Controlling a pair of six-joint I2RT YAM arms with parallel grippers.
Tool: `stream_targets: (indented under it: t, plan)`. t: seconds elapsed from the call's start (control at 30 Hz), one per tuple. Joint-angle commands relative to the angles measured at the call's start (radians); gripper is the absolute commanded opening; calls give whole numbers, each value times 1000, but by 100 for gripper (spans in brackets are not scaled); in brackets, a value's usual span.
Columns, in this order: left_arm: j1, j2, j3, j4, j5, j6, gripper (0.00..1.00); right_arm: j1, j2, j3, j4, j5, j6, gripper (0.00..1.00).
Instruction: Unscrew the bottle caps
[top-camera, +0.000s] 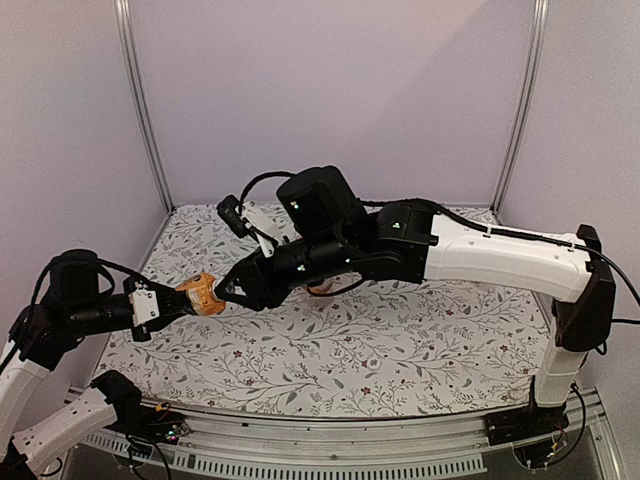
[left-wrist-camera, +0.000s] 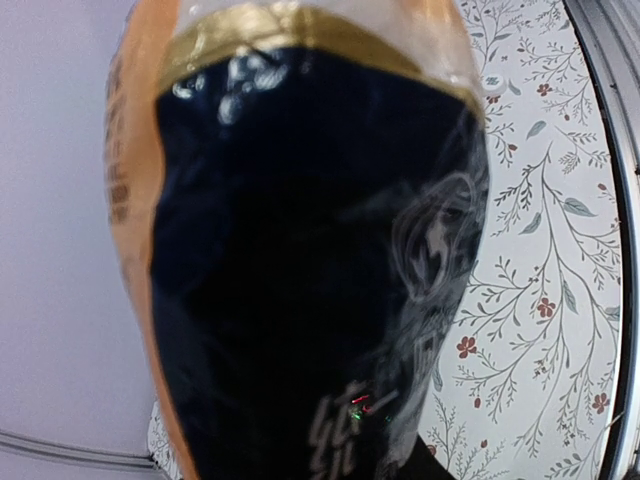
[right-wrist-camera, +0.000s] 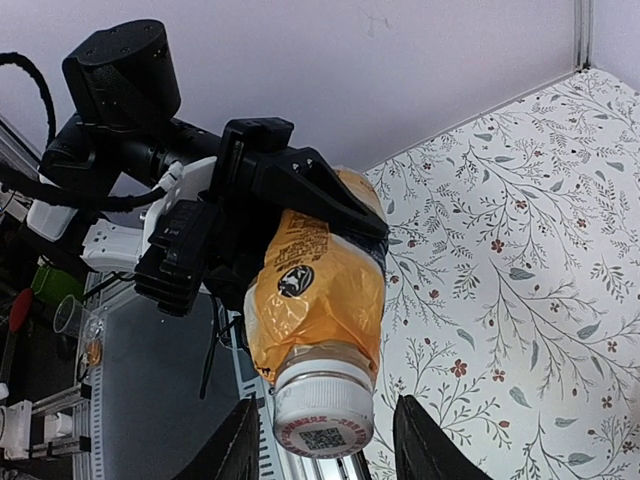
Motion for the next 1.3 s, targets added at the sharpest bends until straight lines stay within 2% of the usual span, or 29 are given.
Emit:
stream_targets:
  t: [0.0,0.03,0.1,0.13,0.27,0.4,0.47,0.67,0.77,0.83,0.93,1.0,1.1,1.27]
  plan:
    - [8,10,-15,15,3,3,33,0,33,51,-18,-8,13,44]
    - [8,9,-15,15,4,2,33,1,37,56,-20,-11,13,40]
    - [9,10,-13,15,1,0,33,0,43,60,-26,-9,7,21]
    - [7,10,-11,13,1,0,33,0,43,61,-31,-9,3,15]
    - [8,11,-8,14,-1,-2,33,1,44,73,-71,-29,-23,0]
    - [8,13,-6,14,9,-6,33,22,34,82,-166,-20,-117,0]
    - [8,12,-4,5,30,-6,33,63,10,52,-192,21,-282,0]
    - [8,20,29,-135,176,55,33,208,-85,-91,-193,351,-857,0]
    - [7,22,40,-197,229,83,33,243,-84,-107,-170,524,-1056,0]
    - [8,22,46,-217,243,91,33,265,-73,-125,-114,652,-1165,0]
    - [8,24,51,-229,244,102,33,288,-62,-195,65,795,-1396,0]
    - [8,25,53,-231,243,107,33,290,-59,-223,151,824,-1528,0]
    - [9,26,57,-238,246,110,33,291,-53,-237,205,826,-1639,0]
    - [8,22,52,-245,248,118,33,290,-46,-245,226,818,-1700,0]
